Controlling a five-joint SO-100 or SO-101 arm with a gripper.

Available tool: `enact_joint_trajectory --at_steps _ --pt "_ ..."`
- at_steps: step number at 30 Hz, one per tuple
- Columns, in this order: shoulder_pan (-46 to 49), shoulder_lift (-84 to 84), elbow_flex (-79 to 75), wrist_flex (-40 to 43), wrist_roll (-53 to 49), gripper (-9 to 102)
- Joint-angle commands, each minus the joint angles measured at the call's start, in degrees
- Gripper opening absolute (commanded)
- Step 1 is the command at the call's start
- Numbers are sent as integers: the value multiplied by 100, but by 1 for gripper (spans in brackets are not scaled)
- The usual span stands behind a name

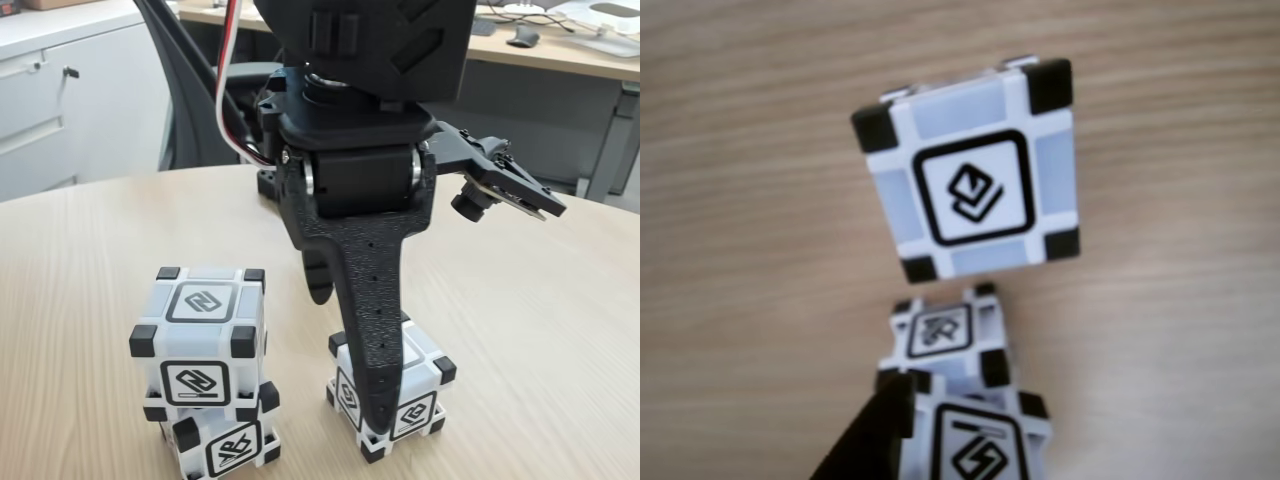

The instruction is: Stack cubes from left to right.

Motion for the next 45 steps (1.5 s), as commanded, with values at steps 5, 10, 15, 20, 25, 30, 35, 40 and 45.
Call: enact_joint_trajectory --at_steps 5,10,15,20,25,30,35,40,45 --pt "-114 369 53 70 70 41" --pt "-114 369 791 70 97 41" --pt "-246 378 1072 62 97 41" --pt "-255 378 1011 53 -44 42" --pt "-255 369 1099 44 -123 42" --pt "-264 316 1011 0 -237 42" --pt "-431 281 1011 9 -316 42" --pt "-624 264 1011 -9 -272 42" --pt "-677 62 1011 -18 -360 42"
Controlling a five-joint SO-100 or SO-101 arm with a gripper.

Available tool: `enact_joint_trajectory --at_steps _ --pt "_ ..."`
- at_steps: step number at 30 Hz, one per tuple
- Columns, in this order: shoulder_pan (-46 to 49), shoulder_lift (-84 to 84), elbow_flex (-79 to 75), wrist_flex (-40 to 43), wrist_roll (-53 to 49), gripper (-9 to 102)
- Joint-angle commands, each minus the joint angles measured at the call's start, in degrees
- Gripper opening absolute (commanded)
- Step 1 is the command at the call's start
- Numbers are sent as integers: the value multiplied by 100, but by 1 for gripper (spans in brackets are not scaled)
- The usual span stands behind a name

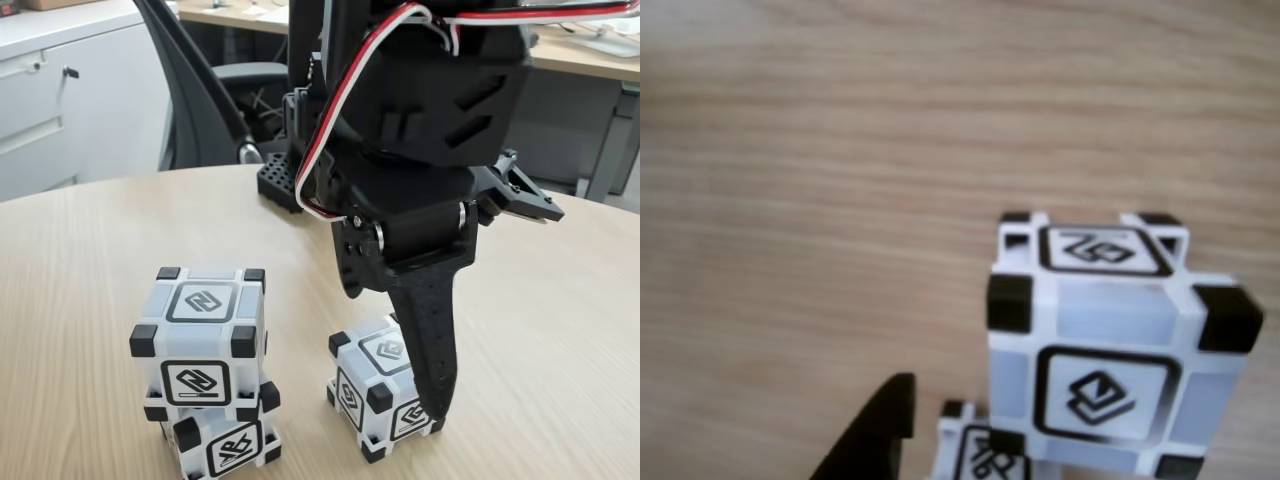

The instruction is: Stack cubes from left to right.

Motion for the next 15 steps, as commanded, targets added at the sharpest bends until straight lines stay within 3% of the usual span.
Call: enact_joint_trajectory --at_steps 1,15 --pt "-44 -53 -97 -18 -79 42" --pt "-44 -562 -114 -26 -211 41"
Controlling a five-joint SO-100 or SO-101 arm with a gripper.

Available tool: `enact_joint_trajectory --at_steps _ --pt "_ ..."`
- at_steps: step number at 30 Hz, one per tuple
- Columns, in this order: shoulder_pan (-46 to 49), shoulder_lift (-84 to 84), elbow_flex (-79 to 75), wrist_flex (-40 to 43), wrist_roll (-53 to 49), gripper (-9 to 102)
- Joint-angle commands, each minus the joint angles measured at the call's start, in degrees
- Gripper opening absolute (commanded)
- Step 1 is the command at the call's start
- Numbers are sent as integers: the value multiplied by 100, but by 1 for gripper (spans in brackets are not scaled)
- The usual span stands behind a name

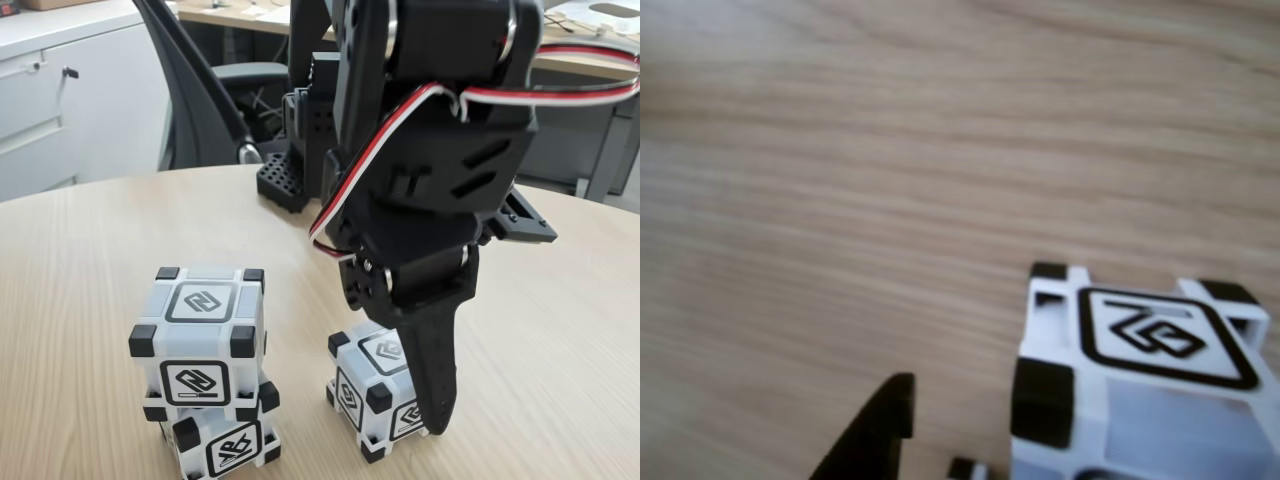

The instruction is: Stack cubes from left to right.

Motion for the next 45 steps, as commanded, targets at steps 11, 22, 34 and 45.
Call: enact_joint_trajectory --at_steps 11,22,34,45 --pt "88 -308 -123 -35 18 38" --pt "97 -316 -835 -26 9 4" --pt "35 -149 -835 0 70 0" --pt "-18 1169 -835 62 888 0"
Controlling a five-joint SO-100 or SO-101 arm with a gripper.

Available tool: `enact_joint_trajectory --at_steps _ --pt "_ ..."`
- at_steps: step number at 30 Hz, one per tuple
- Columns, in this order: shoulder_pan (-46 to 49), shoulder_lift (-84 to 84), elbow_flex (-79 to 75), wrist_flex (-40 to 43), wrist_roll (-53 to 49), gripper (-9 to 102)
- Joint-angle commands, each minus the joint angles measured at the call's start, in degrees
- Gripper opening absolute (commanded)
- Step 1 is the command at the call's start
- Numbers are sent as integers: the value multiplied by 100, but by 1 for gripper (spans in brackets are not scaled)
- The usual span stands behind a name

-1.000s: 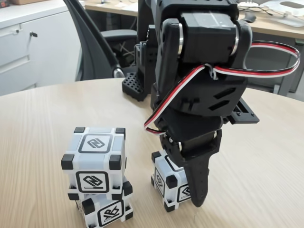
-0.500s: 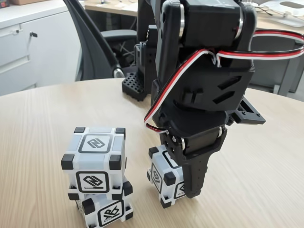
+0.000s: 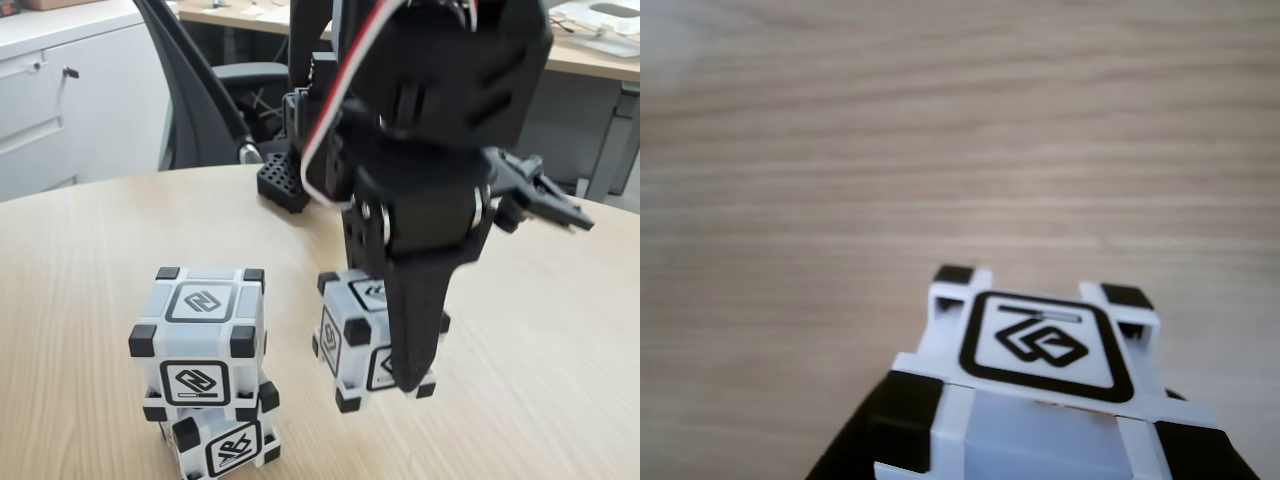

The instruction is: Stack cubes from left to right.

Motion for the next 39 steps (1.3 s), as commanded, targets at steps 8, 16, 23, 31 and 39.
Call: enact_joint_trajectory --at_steps 8,16,23,31,39 --pt "-202 1318 -264 70 316 0" --pt "-571 2092 -264 79 694 0" --pt "-475 2435 -202 88 721 0" --pt "-79 2654 -176 88 369 0" --pt "835 2602 -167 88 35 0"
